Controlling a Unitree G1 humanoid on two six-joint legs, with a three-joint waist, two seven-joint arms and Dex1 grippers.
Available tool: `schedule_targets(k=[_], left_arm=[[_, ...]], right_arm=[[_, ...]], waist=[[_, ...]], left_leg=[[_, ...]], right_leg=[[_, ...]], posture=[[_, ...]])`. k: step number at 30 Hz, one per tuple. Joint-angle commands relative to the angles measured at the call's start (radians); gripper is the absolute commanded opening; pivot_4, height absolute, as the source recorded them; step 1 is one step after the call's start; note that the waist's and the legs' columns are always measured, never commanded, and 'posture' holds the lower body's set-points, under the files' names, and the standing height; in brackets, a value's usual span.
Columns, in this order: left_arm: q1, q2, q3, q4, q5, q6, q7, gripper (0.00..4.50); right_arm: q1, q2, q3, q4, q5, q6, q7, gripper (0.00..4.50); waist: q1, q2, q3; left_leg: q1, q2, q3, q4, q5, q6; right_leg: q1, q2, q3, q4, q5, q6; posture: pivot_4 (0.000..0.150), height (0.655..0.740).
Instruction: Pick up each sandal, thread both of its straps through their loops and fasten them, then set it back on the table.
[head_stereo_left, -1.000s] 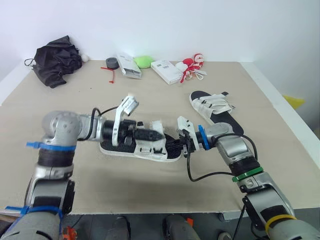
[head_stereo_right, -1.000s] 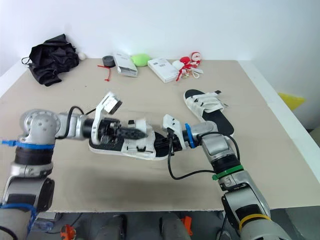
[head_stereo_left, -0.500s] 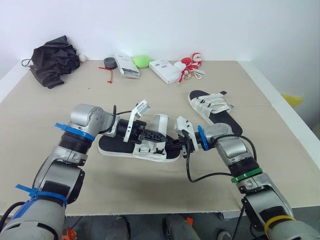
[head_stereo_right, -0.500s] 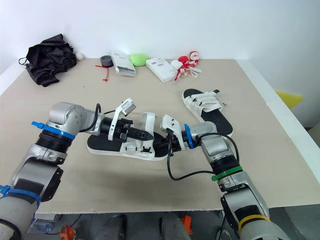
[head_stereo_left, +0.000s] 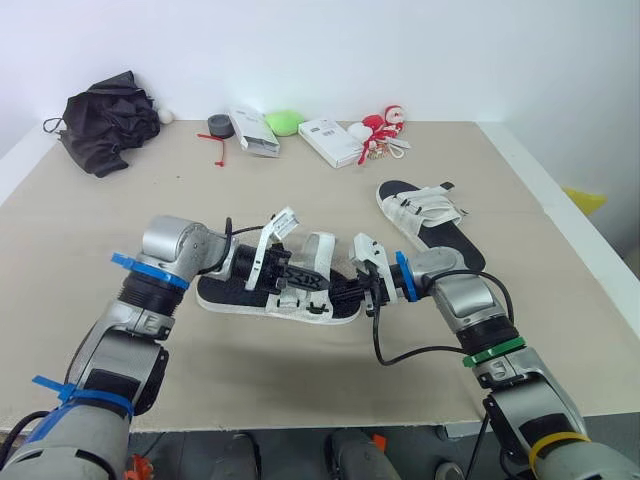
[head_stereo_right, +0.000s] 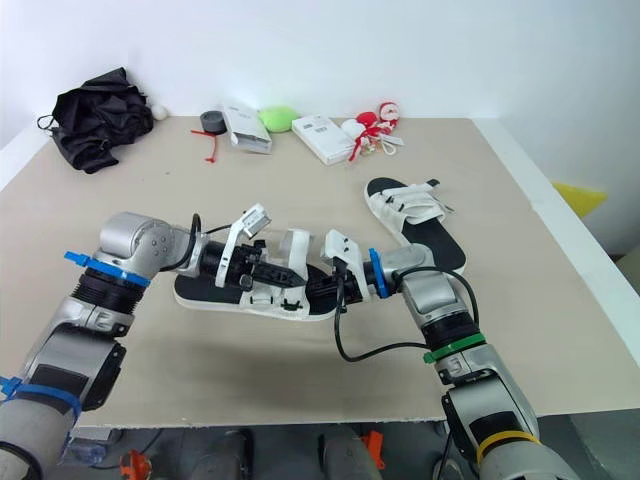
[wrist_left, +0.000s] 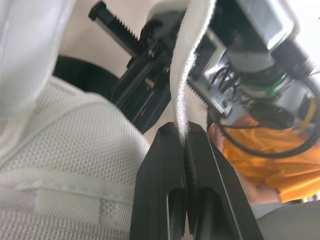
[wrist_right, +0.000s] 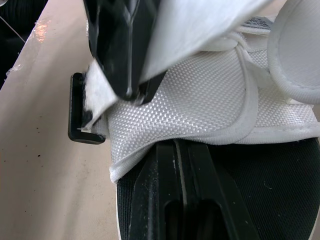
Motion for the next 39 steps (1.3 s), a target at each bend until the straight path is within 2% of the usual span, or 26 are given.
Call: schedule_targets(k=[1,9,10,11,13,14,15,17,20,24,26,31,35,37,39], left_arm=[[0.075,0.043,-0.087,-0.140,0.076,-0.116,-0.020,0.05],[0.194,0.078,-0.107,-0.253,0.175,-0.427,-0.111,0.05],[0.208,0.091,-0.113,-0.249,0.203,-0.486,-0.127,0.29],[0.219,0.105,-0.123,-0.247,0.228,-0.539,-0.149,0.29],[0.226,0.105,-0.106,-0.216,0.287,-0.675,-0.141,1.27],[0.218,0.105,-0.093,-0.206,0.297,-0.708,-0.142,1.61],[0.208,0.106,-0.077,-0.207,0.291,-0.709,-0.147,2.05],[0.198,0.135,-0.053,-0.255,0.234,-0.654,-0.205,2.63],[0.190,0.210,-0.041,-0.338,0.173,-0.553,-0.279,2.63],[0.194,0.354,-0.032,-0.392,0.170,-0.517,-0.369,2.63],[0.192,0.387,-0.003,-0.389,0.166,-0.509,-0.373,2.63],[0.260,0.380,0.118,-0.511,0.044,-0.466,-0.329,2.63],[0.436,0.373,0.105,-0.637,0.109,-0.571,-0.258,2.63],[0.534,0.338,0.114,-0.630,0.165,-0.637,-0.166,2.63],[0.589,0.302,0.122,-0.608,0.203,-0.686,-0.099,2.63]], right_arm=[[0.043,-0.007,0.055,0.054,-0.054,0.033,-0.033,0.00],[0.045,-0.004,0.057,0.053,-0.054,0.034,-0.034,0.00],[0.044,-0.003,0.058,0.054,-0.054,0.033,-0.033,0.00],[0.043,-0.003,0.058,0.055,-0.055,0.032,-0.033,0.00],[0.040,-0.002,0.060,0.059,-0.056,0.030,-0.031,0.00],[0.039,-0.002,0.060,0.060,-0.056,0.030,-0.031,0.00],[0.038,-0.002,0.060,0.062,-0.056,0.030,-0.030,0.00],[0.038,-0.003,0.060,0.061,-0.054,0.030,-0.031,0.00],[0.039,-0.003,0.055,0.063,-0.051,0.032,-0.036,0.00],[0.043,-0.003,0.048,0.059,-0.046,0.035,-0.038,0.00],[0.043,-0.004,0.047,0.059,-0.045,0.035,-0.037,0.00],[0.042,-0.005,0.043,0.062,-0.045,0.035,-0.033,0.00],[0.045,0.003,0.046,0.059,-0.043,0.038,-0.034,0.00],[0.047,0.006,0.047,0.056,-0.042,0.041,-0.035,0.00],[0.047,0.005,0.048,0.055,-0.040,0.044,-0.034,0.00]], waist=[[0.000,0.000,0.000],[0.002,0.000,0.000],[0.002,0.000,0.000],[0.002,0.000,0.000],[0.002,0.001,-0.001],[0.002,0.001,-0.001],[0.002,0.001,-0.001],[0.002,0.001,-0.001],[0.001,0.001,0.000],[0.000,0.001,0.000],[0.000,0.001,0.000],[0.000,0.000,0.000],[0.001,0.000,0.001],[0.003,-0.002,0.001],[0.002,0.002,0.000]], left_leg=[[0.000,0.000,0.000,0.000,0.000,0.000],[0.002,0.000,0.001,-0.001,0.000,0.000],[0.002,0.000,0.001,-0.001,0.000,0.000],[0.002,0.000,0.001,-0.001,0.000,0.000],[0.002,0.000,0.001,-0.001,0.000,0.000],[0.002,0.000,0.001,-0.001,0.000,0.000],[0.002,0.000,0.001,-0.001,0.000,0.000],[0.002,0.000,0.001,-0.001,0.000,0.001],[0.002,0.000,0.001,-0.001,0.000,0.001],[0.001,0.001,0.001,-0.002,0.000,0.001],[0.001,0.001,0.001,-0.003,0.000,0.001],[0.001,0.001,0.001,-0.003,0.000,0.001],[0.002,0.002,0.003,-0.004,0.000,0.001],[0.001,0.003,0.002,-0.004,0.000,0.001],[0.001,0.004,0.004,-0.004,0.000,0.001]], right_leg=[[0.000,0.000,0.000,0.000,0.000,0.000],[0.002,-0.001,0.001,-0.001,-0.001,-0.001],[0.002,-0.001,0.001,-0.001,-0.001,-0.001],[0.002,-0.001,0.001,-0.001,-0.001,-0.001],[0.001,-0.001,0.001,-0.001,-0.001,-0.001],[0.001,-0.001,0.001,-0.001,-0.001,-0.002],[0.002,-0.001,0.001,-0.001,-0.002,-0.003],[0.001,-0.001,0.001,-0.001,-0.002,-0.005],[0.000,0.000,0.002,-0.001,-0.002,-0.006],[0.000,0.000,0.001,-0.001,-0.002,-0.004],[-0.001,0.000,0.001,-0.001,-0.003,-0.005],[-0.001,0.000,0.001,-0.001,-0.004,-0.008],[-0.002,0.000,0.002,0.000,-0.004,-0.008],[-0.003,0.002,0.002,0.000,-0.004,-0.009],[-0.003,0.002,0.003,-0.001,-0.004,-0.010]], posture=[[0.150,0.7380],[0.150,0.7380],[0.150,0.7380],[0.150,0.7380],[0.150,0.7380],[0.150,0.7380],[0.150,0.7380],[0.150,0.7380],[0.150,0.7380],[0.150,0.7380],[0.150,0.7380],[0.150,0.7380],[0.150,0.7380],[0.150,0.7380],[0.150,0.7380]])
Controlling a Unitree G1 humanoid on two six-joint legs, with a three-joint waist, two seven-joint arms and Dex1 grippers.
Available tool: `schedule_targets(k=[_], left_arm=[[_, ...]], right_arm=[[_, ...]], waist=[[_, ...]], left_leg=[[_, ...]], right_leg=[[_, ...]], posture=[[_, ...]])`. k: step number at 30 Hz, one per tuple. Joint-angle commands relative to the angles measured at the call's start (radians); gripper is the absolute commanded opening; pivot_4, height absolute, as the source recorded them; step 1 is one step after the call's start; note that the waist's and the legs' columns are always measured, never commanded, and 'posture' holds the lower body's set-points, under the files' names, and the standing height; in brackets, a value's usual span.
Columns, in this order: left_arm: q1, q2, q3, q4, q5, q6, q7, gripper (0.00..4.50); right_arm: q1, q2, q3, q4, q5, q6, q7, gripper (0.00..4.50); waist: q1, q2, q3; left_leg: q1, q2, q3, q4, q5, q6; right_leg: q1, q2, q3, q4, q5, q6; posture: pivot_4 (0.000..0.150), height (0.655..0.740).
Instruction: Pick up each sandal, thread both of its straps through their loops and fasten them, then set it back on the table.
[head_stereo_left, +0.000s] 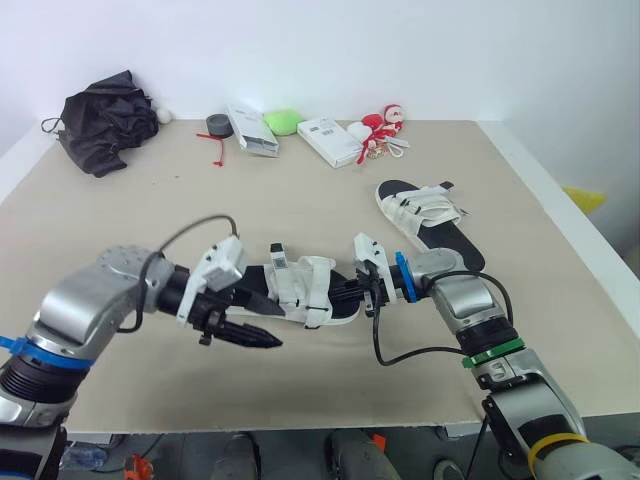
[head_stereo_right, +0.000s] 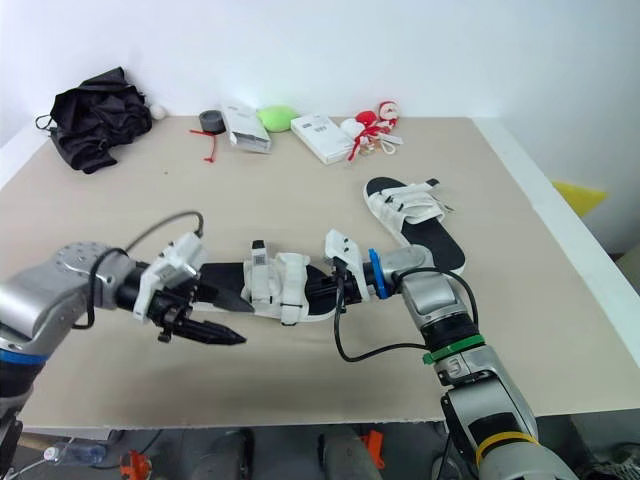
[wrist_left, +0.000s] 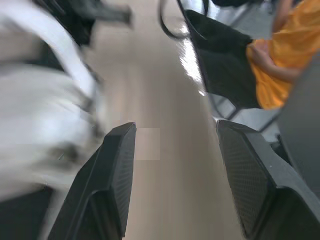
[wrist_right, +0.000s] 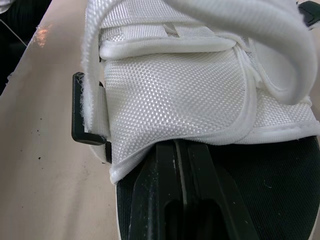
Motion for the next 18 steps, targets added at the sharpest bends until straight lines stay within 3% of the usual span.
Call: schedule_targets(k=[1,8,18], left_arm=[[0.118,-0.076,0.023,0.012,0.104,-0.145,0.158,2.63],[0.150,-0.223,-0.019,0.010,0.190,-0.251,0.320,2.63],[0.147,-0.297,-0.031,0.015,0.093,-0.105,0.332,2.63]], right_arm=[[0.043,-0.004,0.052,0.054,-0.047,0.037,-0.027,0.00],[0.041,-0.004,0.053,0.058,-0.048,0.036,-0.028,0.00],[0.040,-0.005,0.055,0.053,-0.048,0.040,-0.028,0.00]], waist=[[0.000,0.002,0.000],[0.004,-0.001,0.000],[0.007,-0.002,0.000]], left_leg=[[0.001,-0.001,0.002,0.000,0.000,0.000],[0.000,0.000,0.004,0.000,0.000,0.000],[0.000,0.000,0.005,0.001,0.000,0.000]], right_leg=[[0.001,-0.001,0.001,0.000,0.000,0.000],[-0.001,-0.001,0.002,0.000,0.000,0.000],[-0.001,-0.001,0.003,0.000,0.002,0.002]], posture=[[0.150,0.7380],[0.150,0.7380],[0.150,0.7380]])
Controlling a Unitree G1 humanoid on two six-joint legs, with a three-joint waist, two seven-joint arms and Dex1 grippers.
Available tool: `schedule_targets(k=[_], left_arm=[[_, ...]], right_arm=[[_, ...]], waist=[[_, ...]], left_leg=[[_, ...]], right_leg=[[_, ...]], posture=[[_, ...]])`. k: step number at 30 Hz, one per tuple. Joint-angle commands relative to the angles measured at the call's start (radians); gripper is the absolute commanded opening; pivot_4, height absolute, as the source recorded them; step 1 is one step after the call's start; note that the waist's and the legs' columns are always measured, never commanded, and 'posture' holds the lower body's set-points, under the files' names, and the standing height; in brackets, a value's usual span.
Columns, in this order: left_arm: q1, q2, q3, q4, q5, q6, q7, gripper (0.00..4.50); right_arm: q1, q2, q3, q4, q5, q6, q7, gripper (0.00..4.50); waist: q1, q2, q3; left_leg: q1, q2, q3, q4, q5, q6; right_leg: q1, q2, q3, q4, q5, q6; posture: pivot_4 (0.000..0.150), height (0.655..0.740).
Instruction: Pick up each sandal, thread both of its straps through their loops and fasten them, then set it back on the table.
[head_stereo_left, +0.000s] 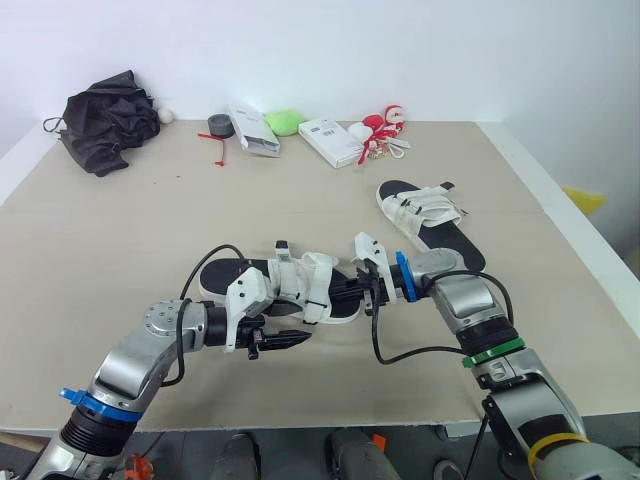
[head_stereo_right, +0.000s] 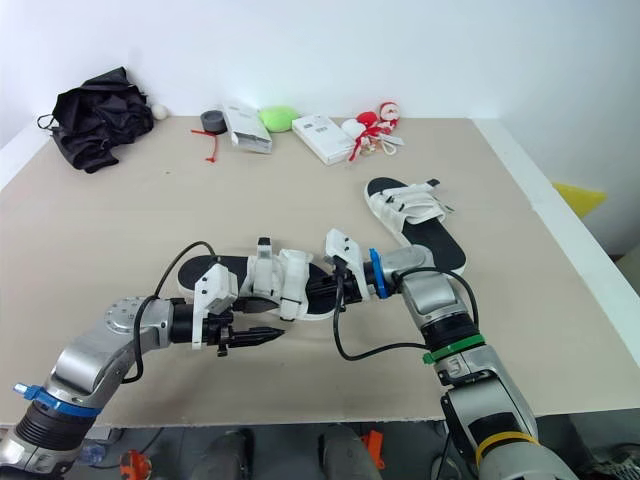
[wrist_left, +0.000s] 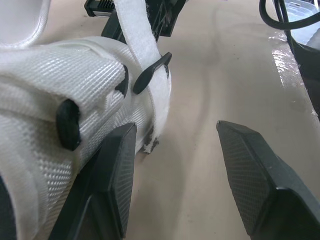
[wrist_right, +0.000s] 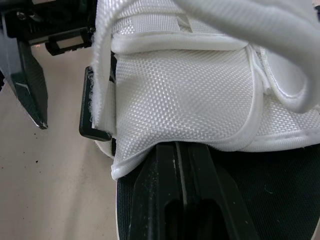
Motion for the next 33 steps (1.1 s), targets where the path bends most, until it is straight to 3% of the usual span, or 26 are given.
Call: schedule_targets(k=[1,6,13,14,16,23,26,30,32,33], left_arm=[[-0.019,-0.048,0.008,0.001,-0.084,0.096,0.018,2.63],[-0.035,-0.069,-0.002,0.042,-0.106,0.154,0.017,2.63],[-0.037,-0.064,-0.002,0.058,-0.120,0.193,0.016,0.86],[-0.036,-0.061,-0.001,0.058,-0.121,0.194,0.014,0.32],[-0.036,-0.052,-0.001,0.059,-0.120,0.194,0.006,0.11],[-0.033,-0.002,0.026,0.005,-0.208,0.298,-0.044,0.11],[-0.038,0.175,0.026,-0.086,-0.321,0.430,-0.208,0.11],[-0.060,0.334,0.001,-0.163,-0.357,0.485,-0.308,0.11],[-0.096,0.376,0.007,-0.205,-0.411,0.535,-0.335,0.11],[-0.130,0.342,0.029,-0.203,-0.450,0.554,-0.312,0.11]], right_arm=[[0.040,-0.002,0.059,0.052,-0.049,0.031,-0.022,0.00],[0.044,-0.005,0.056,0.048,-0.049,0.031,-0.025,0.00],[0.052,-0.004,0.055,0.037,-0.047,0.034,-0.032,0.00],[0.053,-0.004,0.055,0.036,-0.047,0.034,-0.033,0.00],[0.053,-0.003,0.055,0.038,-0.048,0.033,-0.033,0.00],[0.051,0.000,0.056,0.040,-0.048,0.031,-0.034,0.00],[0.050,-0.001,0.060,0.043,-0.051,0.027,-0.030,0.00],[0.044,-0.001,0.060,0.052,-0.053,0.023,-0.027,0.00],[0.040,-0.001,0.060,0.058,-0.054,0.020,-0.025,0.00],[0.037,0.001,0.060,0.062,-0.055,0.018,-0.025,0.00]], waist=[[0.000,0.000,0.000],[0.000,0.000,0.000],[0.000,0.000,0.000],[0.000,0.000,0.000],[0.000,0.000,0.000],[0.000,0.000,0.000],[-0.001,0.000,0.000],[-0.007,0.003,-0.001],[-0.009,0.001,0.000],[-0.010,0.000,0.000]], left_leg=[[0.000,0.000,0.000,0.000,0.000,0.000],[0.000,0.000,0.000,0.000,0.000,0.000],[0.000,0.000,0.000,0.000,0.000,0.000],[0.000,0.000,0.000,0.000,0.000,0.000],[0.000,0.000,0.000,0.000,0.000,0.000],[0.000,0.000,0.000,0.000,0.000,0.000],[0.000,0.001,0.000,0.000,0.000,0.000],[-0.001,0.002,0.000,-0.001,0.000,0.000],[0.000,0.001,0.000,-0.002,-0.001,-0.001],[-0.001,0.002,0.001,-0.002,-0.001,-0.001]], right_leg=[[0.000,0.000,0.000,0.000,0.000,0.000],[0.000,0.000,0.000,0.000,0.000,0.000],[0.000,0.001,0.000,0.000,0.002,0.003],[0.000,0.001,0.000,0.000,0.002,0.003],[0.000,0.001,0.000,0.000,0.002,0.004],[0.000,0.001,0.000,0.000,0.001,0.001],[0.000,0.001,0.000,0.000,0.001,0.001],[-0.003,0.002,-0.001,0.001,-0.001,-0.001],[-0.002,0.001,0.000,0.001,-0.002,-0.003],[-0.003,0.001,0.000,0.000,-0.002,-0.003]], posture=[[0.150,0.7380],[0.150,0.7380],[0.150,0.7380],[0.150,0.7380],[0.150,0.7380],[0.150,0.7380],[0.150,0.7380],[0.150,0.7380],[0.150,0.7380],[0.150,0.7380]])
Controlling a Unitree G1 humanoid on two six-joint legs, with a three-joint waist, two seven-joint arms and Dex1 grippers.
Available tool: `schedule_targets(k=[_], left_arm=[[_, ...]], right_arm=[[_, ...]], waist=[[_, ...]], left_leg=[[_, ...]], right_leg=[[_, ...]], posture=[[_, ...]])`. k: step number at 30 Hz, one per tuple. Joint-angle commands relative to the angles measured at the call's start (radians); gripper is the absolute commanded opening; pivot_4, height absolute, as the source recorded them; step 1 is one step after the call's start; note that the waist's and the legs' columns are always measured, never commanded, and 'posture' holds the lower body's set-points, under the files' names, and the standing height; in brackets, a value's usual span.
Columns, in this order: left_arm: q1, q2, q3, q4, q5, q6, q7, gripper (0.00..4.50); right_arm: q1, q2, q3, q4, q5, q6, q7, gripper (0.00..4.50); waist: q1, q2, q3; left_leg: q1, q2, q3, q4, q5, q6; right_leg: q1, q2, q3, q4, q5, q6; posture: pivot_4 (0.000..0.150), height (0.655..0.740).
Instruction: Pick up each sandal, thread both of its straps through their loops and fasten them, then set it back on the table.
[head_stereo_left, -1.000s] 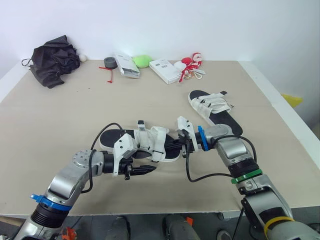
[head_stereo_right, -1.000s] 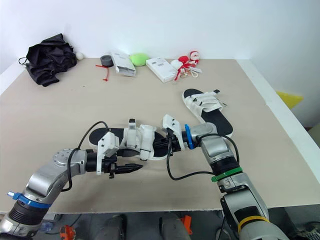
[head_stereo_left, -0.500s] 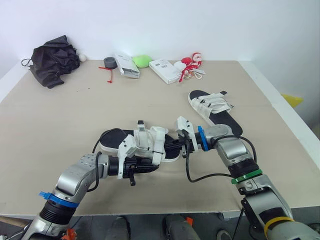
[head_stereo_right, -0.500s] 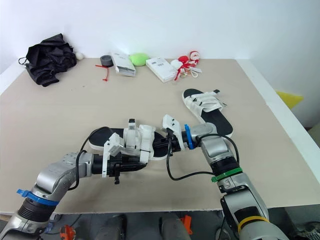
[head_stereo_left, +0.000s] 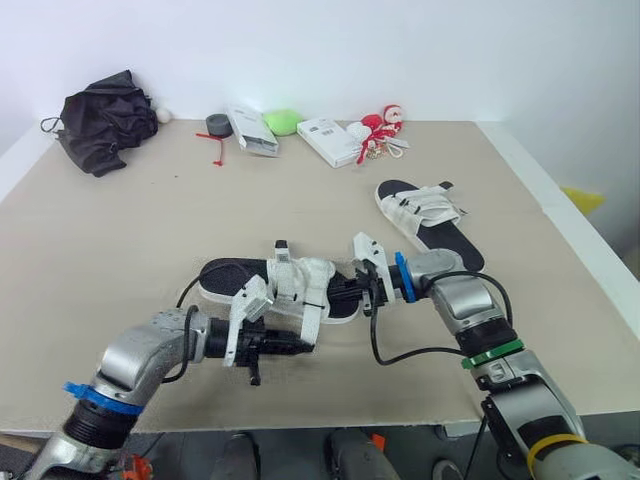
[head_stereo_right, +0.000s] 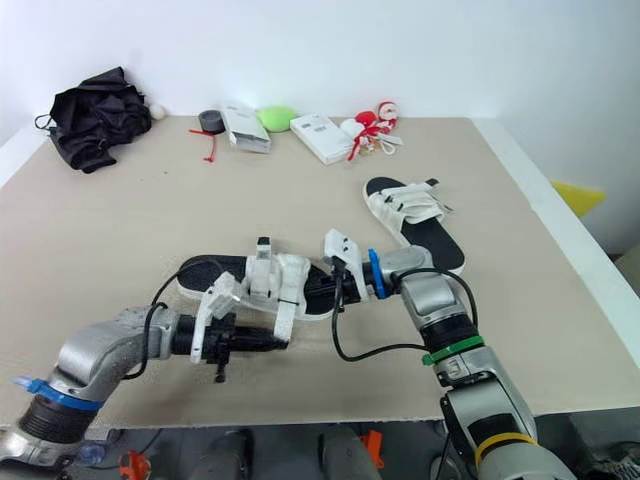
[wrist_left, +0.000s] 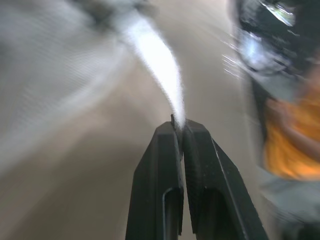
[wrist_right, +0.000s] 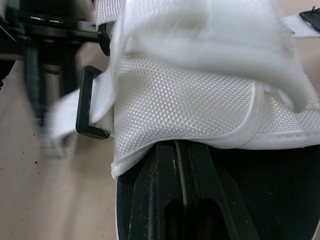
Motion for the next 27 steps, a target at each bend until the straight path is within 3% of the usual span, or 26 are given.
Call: schedule_targets(k=[1,4,9,15,20,27], left_arm=[[-0.091,-0.018,0.041,-0.069,-0.158,0.103,-0.021,0.11],[-0.216,-0.251,0.139,0.074,-0.280,0.164,0.190,0.11],[-0.295,-0.415,0.218,0.194,-0.352,0.244,0.367,0.11],[-0.389,-0.476,0.299,0.384,-0.397,0.370,0.504,0.11],[-0.498,-0.525,0.368,0.697,-0.277,0.397,0.725,0.11],[-0.547,-0.572,0.421,0.854,-0.204,0.425,0.864,0.11]], right_arm=[[0.031,-0.011,0.055,0.077,-0.056,0.018,-0.022,0.00],[0.025,-0.004,0.058,0.086,-0.056,0.014,-0.024,0.00],[0.019,-0.002,0.057,0.096,-0.055,0.010,-0.027,0.00],[0.027,-0.008,0.055,0.095,-0.055,0.007,-0.031,0.00],[0.019,-0.002,0.056,0.103,-0.055,0.005,-0.036,0.00],[0.026,-0.006,0.054,0.097,-0.053,0.005,-0.038,0.00]], waist=[[-0.001,-0.001,0.000],[0.000,-0.001,0.000],[0.000,0.000,0.001],[0.002,0.000,0.001],[0.007,0.000,0.001],[0.004,0.000,0.001]], left_leg=[[0.000,0.002,0.001,0.000,-0.002,-0.001],[0.000,0.006,0.001,0.000,-0.005,0.000],[0.000,0.009,0.000,0.005,-0.006,-0.001],[0.000,0.009,-0.001,0.006,-0.006,-0.001],[0.000,0.008,0.001,0.009,-0.005,-0.001],[0.001,0.007,0.001,0.009,-0.003,-0.004]], right_leg=[[0.000,0.001,0.000,0.000,0.000,0.000],[-0.001,0.005,-0.001,0.000,0.001,0.002],[0.000,0.011,0.000,0.001,0.003,0.003],[0.001,0.013,0.003,0.001,0.005,0.004],[0.001,0.013,0.007,0.001,0.007,0.005],[0.002,0.014,0.010,0.001,0.010,0.008]], posture=[[0.150,0.7380],[0.150,0.7380],[0.150,0.7380],[0.150,0.7380],[0.150,0.7380],[0.150,0.7380]])
